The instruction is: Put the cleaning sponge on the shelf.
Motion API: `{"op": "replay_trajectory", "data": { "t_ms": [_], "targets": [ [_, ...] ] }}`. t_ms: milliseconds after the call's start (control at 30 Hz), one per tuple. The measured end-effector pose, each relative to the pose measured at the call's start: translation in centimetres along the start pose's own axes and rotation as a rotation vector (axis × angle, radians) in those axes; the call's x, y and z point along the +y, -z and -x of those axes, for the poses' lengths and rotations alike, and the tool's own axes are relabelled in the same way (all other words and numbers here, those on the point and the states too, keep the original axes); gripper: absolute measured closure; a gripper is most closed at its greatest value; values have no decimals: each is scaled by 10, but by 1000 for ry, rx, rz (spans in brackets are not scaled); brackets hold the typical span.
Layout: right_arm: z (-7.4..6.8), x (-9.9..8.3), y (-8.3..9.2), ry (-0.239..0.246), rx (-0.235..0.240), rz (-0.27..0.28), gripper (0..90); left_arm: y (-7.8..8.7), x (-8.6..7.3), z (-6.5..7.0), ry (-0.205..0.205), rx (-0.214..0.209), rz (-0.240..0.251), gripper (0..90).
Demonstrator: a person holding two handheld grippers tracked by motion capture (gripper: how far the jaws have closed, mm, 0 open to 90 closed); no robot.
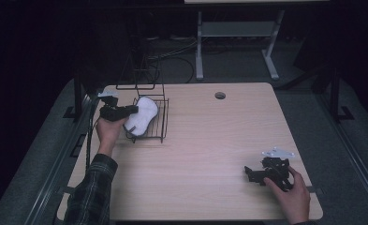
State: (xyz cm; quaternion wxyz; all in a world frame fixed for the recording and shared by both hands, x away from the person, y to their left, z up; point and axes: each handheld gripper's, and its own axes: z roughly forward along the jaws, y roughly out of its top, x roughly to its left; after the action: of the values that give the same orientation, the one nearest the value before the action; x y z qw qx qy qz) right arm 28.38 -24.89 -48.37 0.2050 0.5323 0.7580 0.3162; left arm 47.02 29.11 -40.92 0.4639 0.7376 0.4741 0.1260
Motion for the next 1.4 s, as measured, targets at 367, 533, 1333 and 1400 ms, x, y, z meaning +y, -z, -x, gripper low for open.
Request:
{"op": "replay_trajectory", "data": {
  "t_ms": [367,533,1333,1400],
  "targets": [
    [0,0,0,1,0,0,0,7,1,0,-31,43,-19,640],
    [0,0,0,-1,0,0,0,13,1,6,-68,40,-31,663],
    [0,0,0,0,0,0,0,62,-39,32,-83,7,-77,405],
    [0,0,0,1,1,0,0,68,-44,35,-98,13,-76,372]
  ]
}}
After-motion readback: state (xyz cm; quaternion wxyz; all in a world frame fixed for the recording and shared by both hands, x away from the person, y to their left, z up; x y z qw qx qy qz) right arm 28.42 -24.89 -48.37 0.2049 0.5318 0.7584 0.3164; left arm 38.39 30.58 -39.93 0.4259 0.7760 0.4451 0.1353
